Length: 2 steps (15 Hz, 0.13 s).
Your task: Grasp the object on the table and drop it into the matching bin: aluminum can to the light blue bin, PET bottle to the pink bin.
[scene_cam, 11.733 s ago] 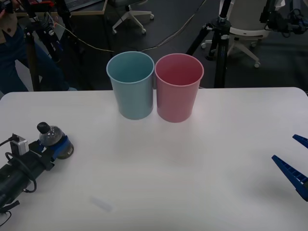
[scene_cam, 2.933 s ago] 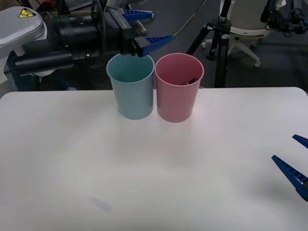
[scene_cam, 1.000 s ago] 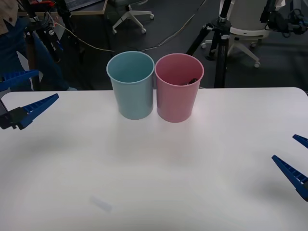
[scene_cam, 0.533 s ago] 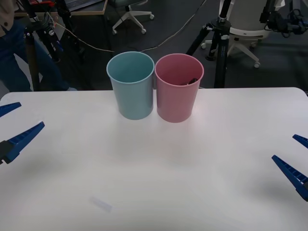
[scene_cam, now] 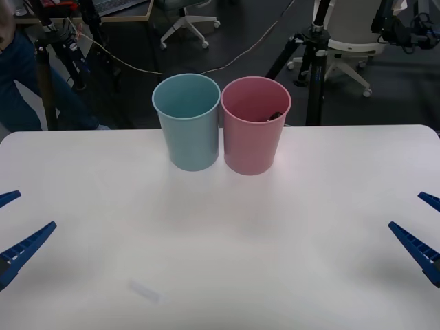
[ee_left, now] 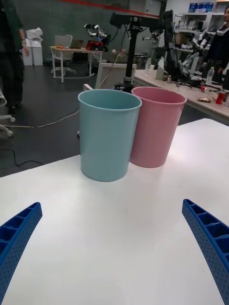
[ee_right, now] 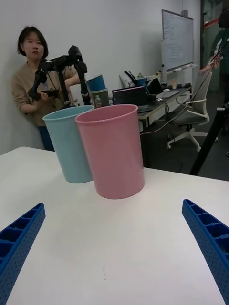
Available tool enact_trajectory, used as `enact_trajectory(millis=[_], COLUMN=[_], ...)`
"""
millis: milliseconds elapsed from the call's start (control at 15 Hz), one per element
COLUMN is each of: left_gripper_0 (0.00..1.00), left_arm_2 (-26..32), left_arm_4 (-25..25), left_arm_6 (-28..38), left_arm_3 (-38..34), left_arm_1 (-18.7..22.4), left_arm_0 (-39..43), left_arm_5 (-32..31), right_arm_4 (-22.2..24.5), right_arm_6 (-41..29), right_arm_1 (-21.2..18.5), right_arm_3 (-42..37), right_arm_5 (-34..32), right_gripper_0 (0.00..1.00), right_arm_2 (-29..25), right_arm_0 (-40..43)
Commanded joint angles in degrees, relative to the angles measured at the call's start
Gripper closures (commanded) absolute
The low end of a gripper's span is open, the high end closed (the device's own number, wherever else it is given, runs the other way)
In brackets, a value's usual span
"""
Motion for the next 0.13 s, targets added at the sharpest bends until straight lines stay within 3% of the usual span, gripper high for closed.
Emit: enact_trajectory(millis=[67,133], left_gripper_0=[0.0,0.0], left_arm_2=[0.11,0.11], left_arm_4=[0.48,0.48], left_arm_6=[0.12,0.12], left_arm_3=[0.01,0.01], left_arm_1=[0.0,0.0], left_arm_0=[0.48,0.48], left_arm_5=[0.1,0.1], right_arm_4=[0.0,0.0], right_arm_6=[0.0,0.0], right_arm_1=[0.0,0.0], right_arm_3=[0.0,0.0], right_arm_5=[0.0,0.0], right_gripper_0=[0.0,0.0], right_arm_2=[0.0,0.0], right_arm_0=[0.0,0.0])
